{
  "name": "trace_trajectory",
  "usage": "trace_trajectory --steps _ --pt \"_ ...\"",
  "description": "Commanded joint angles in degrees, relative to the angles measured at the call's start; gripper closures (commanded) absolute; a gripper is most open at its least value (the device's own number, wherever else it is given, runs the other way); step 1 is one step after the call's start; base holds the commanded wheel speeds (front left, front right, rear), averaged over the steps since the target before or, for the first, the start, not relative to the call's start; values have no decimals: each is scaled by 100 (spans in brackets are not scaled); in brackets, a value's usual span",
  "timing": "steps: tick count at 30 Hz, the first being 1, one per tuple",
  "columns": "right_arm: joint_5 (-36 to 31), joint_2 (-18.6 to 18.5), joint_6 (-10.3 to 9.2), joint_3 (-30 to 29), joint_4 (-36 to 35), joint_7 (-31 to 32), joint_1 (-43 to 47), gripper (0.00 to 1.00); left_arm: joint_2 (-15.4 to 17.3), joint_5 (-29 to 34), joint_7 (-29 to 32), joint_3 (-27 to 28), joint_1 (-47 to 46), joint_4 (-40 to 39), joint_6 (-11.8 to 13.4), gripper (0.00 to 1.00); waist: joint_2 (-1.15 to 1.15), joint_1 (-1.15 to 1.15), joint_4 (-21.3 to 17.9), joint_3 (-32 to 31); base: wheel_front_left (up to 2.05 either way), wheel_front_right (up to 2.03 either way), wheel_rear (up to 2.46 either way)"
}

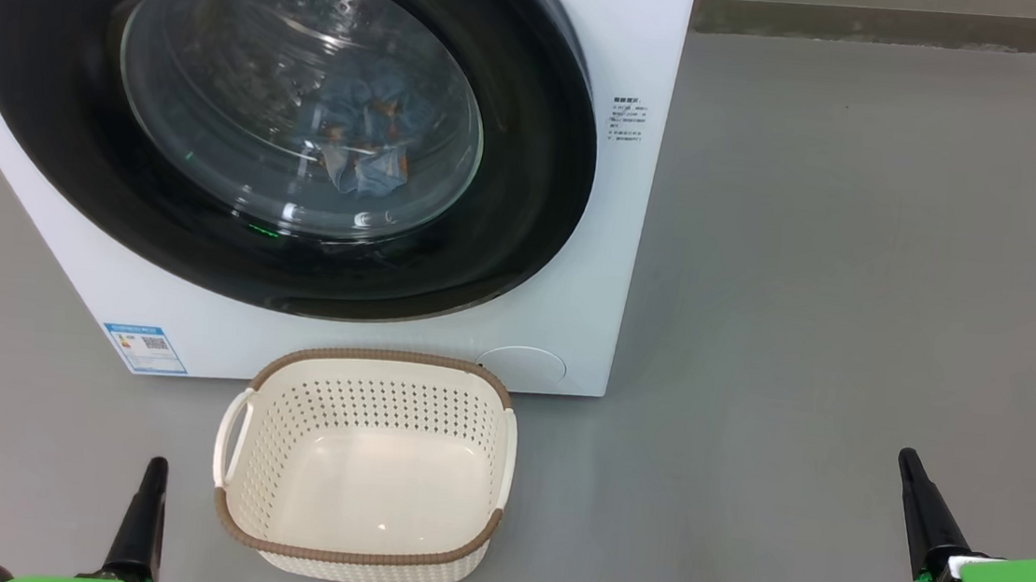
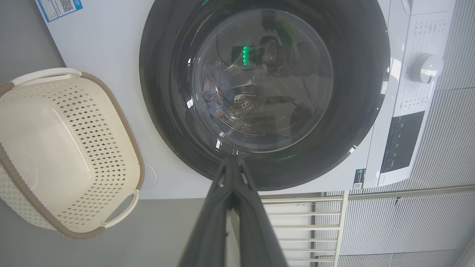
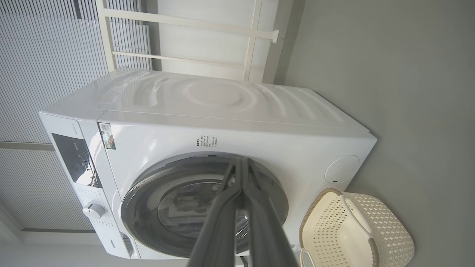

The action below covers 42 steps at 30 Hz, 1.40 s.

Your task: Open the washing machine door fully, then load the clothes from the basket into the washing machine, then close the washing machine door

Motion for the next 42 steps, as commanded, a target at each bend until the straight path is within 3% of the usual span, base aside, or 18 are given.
trace_trajectory --steps 1,8,42 --pt "150 -28 2 66 -180 63 -273 100 49 -118 69 198 -249 -186 -22 100 0 0 3 -2 0 0 0" --pt "507 2 2 21 -201 180 -299 100 15 -510 184 229 -288 -216 -23 100 0 0 23 -16 0 0 0" --pt "500 9 2 12 -200 187 -300 100 15 -511 183 227 -288 -216 -23 100 0 0 23 -16 0 0 0"
